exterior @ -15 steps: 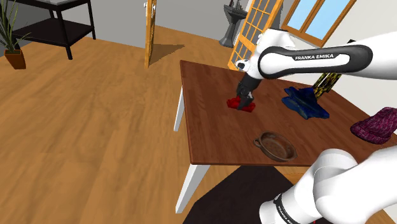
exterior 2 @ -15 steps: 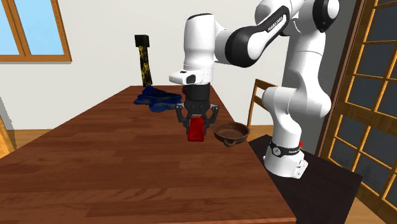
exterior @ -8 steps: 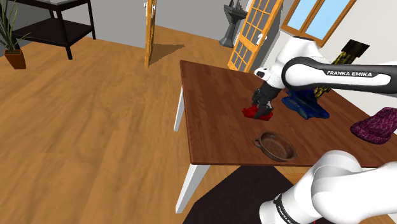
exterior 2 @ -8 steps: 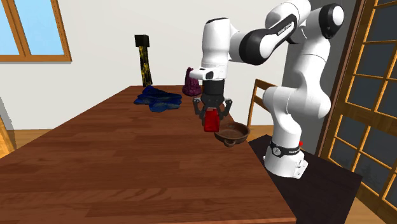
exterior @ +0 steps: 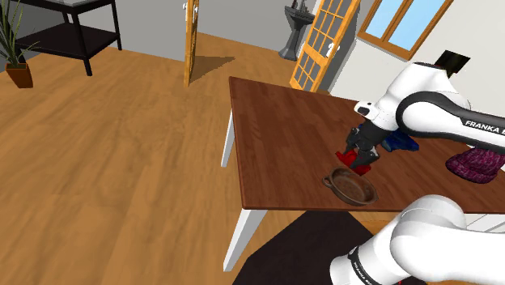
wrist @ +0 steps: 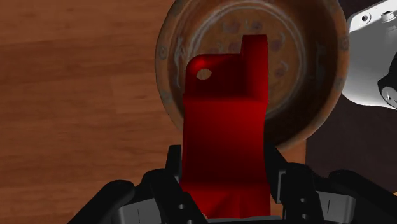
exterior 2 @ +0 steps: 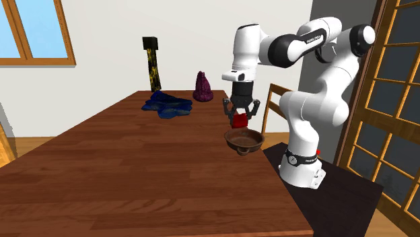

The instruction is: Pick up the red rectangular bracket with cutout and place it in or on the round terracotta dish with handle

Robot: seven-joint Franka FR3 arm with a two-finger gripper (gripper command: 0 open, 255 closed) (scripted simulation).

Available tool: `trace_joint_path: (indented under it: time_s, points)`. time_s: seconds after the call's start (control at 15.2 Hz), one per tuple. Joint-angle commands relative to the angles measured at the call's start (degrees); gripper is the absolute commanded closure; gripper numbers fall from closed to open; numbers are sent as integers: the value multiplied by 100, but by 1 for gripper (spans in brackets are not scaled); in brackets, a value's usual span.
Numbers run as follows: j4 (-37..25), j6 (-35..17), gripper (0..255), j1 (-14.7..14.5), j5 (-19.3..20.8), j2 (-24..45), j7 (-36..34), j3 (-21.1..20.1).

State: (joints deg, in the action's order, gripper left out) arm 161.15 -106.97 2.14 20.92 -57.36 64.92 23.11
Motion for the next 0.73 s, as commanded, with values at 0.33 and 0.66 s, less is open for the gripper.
trace_joint_path:
  time_s: [0.33,0.66]
  points:
    - [655,418,255,665,411,-1062,466,266]
    - [996,13,255,779,629,-980,461,467]
